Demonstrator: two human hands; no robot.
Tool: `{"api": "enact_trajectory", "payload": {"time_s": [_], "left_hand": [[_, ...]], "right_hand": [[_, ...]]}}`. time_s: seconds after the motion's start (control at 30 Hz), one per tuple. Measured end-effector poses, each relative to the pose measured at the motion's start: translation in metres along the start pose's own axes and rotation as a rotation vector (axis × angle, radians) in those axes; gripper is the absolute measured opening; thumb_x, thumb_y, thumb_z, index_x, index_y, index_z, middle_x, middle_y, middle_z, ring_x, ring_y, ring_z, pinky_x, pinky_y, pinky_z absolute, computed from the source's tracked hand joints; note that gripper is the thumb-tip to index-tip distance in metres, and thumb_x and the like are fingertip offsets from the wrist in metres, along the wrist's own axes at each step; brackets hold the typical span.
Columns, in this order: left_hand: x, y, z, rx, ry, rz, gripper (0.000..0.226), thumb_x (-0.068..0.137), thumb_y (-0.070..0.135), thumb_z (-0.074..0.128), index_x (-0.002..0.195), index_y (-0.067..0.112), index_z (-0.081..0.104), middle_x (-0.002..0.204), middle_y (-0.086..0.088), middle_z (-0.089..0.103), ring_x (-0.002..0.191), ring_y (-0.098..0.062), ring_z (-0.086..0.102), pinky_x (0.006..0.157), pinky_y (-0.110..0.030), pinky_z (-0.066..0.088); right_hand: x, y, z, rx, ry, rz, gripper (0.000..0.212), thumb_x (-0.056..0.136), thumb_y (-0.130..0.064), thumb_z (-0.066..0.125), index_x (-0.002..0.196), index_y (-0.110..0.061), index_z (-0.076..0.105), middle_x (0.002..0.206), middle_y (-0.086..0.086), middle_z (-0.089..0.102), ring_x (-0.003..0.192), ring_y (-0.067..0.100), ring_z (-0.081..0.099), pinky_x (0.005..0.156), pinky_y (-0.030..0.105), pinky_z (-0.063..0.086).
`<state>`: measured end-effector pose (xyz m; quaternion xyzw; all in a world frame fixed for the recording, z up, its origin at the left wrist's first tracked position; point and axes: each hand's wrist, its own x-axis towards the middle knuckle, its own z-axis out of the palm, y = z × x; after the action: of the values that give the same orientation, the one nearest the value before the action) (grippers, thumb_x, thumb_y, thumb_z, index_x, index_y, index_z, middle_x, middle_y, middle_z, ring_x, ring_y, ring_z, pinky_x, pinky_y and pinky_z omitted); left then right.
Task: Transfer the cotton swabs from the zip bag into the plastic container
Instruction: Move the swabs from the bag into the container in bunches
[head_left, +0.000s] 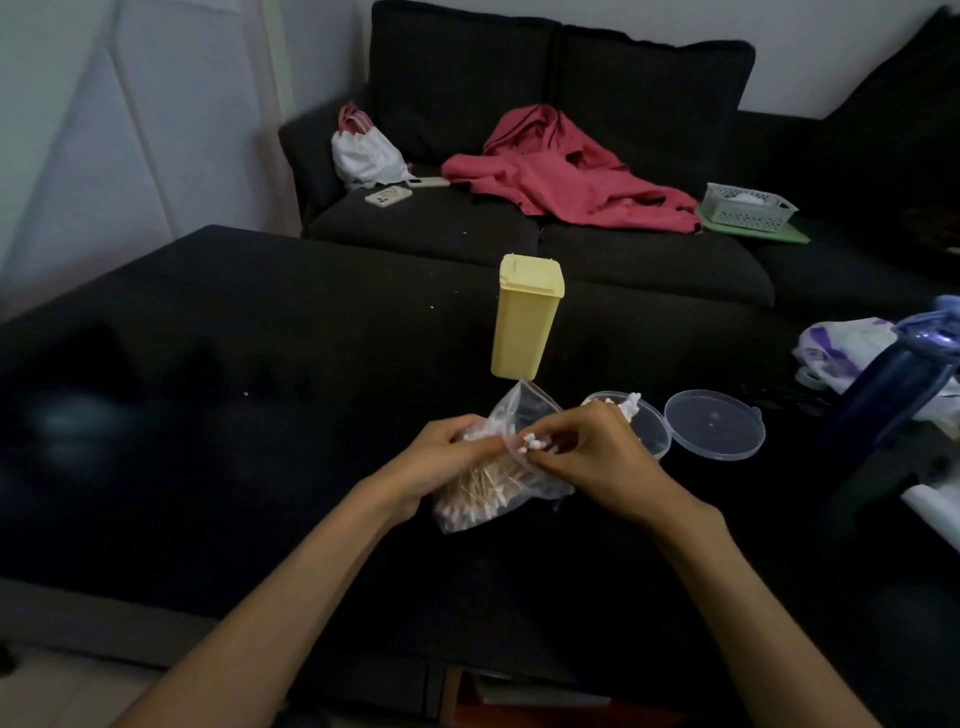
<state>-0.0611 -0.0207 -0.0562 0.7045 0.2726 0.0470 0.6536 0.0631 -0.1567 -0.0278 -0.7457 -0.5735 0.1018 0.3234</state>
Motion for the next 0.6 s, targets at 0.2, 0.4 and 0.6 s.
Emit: {"api": "enact_trajectory", "payload": {"time_s": [0.2, 0.4, 0.6], "left_hand": [[0.000, 0.005, -0.002, 0.057, -0.053, 0.052, 0.028, 0.090, 0.031, 0.060, 0.113, 0.016, 0.064, 0.101, -0.002, 0.068, 0.091, -0.012, 0.065, 0.078, -0.025, 0.050], [0.004, 0.000, -0.014, 0.145, 0.052, 0.070, 0.022, 0.089, 0.040, 0.059, 0.103, 0.025, 0.068, 0.111, -0.009, 0.066, 0.100, -0.021, 0.065, 0.095, -0.044, 0.050], [0.003, 0.002, -0.016, 0.040, 0.023, 0.024, 0.031, 0.093, 0.033, 0.057, 0.119, 0.017, 0.061, 0.112, -0.009, 0.069, 0.096, -0.018, 0.067, 0.082, -0.028, 0.053]], "right_hand": [[-0.004, -0.001, -0.009, 0.136, -0.002, 0.041, 0.014, 0.081, -0.014, 0.070, 0.092, -0.022, 0.072, 0.089, -0.004, 0.073, 0.079, 0.001, 0.069, 0.073, 0.021, 0.057], [-0.004, 0.003, -0.018, 0.291, 0.088, 0.073, 0.014, 0.081, -0.009, 0.070, 0.094, -0.006, 0.074, 0.086, 0.002, 0.074, 0.080, 0.007, 0.070, 0.070, 0.017, 0.053], [-0.004, 0.003, -0.023, 0.397, 0.154, 0.050, 0.012, 0.081, -0.004, 0.068, 0.091, -0.009, 0.072, 0.088, 0.000, 0.073, 0.084, 0.010, 0.071, 0.073, 0.017, 0.054]]}}
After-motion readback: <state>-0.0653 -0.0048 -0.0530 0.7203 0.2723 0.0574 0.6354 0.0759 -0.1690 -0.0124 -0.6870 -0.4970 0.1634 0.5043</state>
